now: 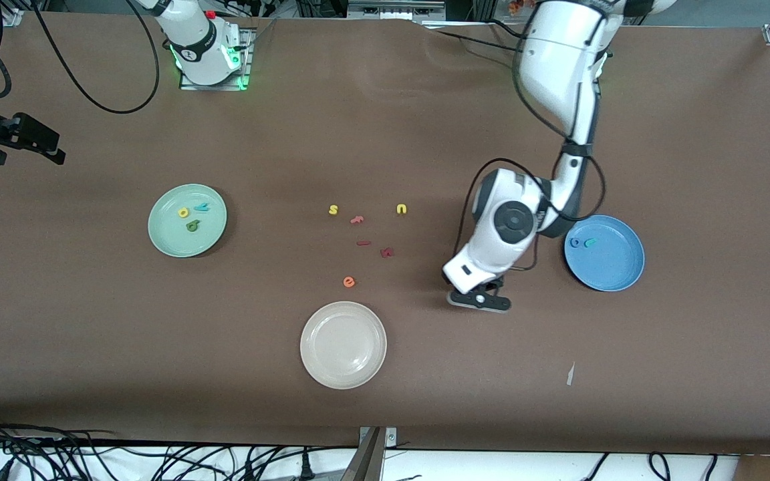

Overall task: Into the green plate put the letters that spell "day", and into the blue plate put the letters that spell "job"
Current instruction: 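Carry the pink p over the blue plate and open the left gripper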

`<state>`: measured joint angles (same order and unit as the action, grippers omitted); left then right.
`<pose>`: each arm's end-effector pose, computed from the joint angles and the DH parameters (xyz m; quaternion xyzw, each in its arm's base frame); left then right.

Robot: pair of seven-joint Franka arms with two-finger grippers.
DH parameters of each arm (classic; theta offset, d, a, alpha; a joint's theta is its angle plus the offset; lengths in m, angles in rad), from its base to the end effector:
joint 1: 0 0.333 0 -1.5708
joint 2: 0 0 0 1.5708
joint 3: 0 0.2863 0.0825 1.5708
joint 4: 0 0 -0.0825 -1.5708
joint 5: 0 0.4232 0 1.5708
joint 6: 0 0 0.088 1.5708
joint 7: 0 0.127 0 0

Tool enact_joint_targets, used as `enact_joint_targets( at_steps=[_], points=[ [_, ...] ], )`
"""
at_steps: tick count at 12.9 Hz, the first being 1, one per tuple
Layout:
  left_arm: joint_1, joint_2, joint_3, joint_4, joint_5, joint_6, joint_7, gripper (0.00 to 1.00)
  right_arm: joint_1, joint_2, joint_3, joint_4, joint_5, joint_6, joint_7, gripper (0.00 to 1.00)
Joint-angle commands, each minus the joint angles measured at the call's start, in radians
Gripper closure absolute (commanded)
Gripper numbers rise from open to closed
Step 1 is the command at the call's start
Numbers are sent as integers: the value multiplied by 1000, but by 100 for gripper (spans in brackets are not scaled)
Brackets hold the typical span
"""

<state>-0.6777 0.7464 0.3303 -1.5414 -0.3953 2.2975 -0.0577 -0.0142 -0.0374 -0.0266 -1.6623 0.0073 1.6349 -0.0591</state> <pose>0.6674 -0.2819 0.1682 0.9968 -0.0612 0.0218 0.0463 0.5876 -0.0233 0.5556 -0.9999 -0.0089 -0.0052 0.0039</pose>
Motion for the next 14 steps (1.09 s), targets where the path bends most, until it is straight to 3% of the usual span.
enact_joint_targets(
  at_steps=[1, 3, 7, 11, 14],
  points=[
    [76, -120, -16, -66, 32, -133, 45, 72, -9, 8, 5, 24, 20, -14, -21, 0],
    [119, -182, -23, -126, 149, -142, 48, 72, -9, 8, 5, 22, 20, -14, -21, 0],
    [298, -283, -126, -238, 260, -144, 125, 71, -9, 8, 4, 22, 20, -14, -22, 0],
    [423, -320, -126, -284, 262, -147, 358, 71, -9, 8, 5, 24, 20, -14, -22, 0],
    [478, -331, -126, -324, 344, -161, 401, 70, -9, 8, 5, 22, 20, -14, -22, 0]
  ],
)
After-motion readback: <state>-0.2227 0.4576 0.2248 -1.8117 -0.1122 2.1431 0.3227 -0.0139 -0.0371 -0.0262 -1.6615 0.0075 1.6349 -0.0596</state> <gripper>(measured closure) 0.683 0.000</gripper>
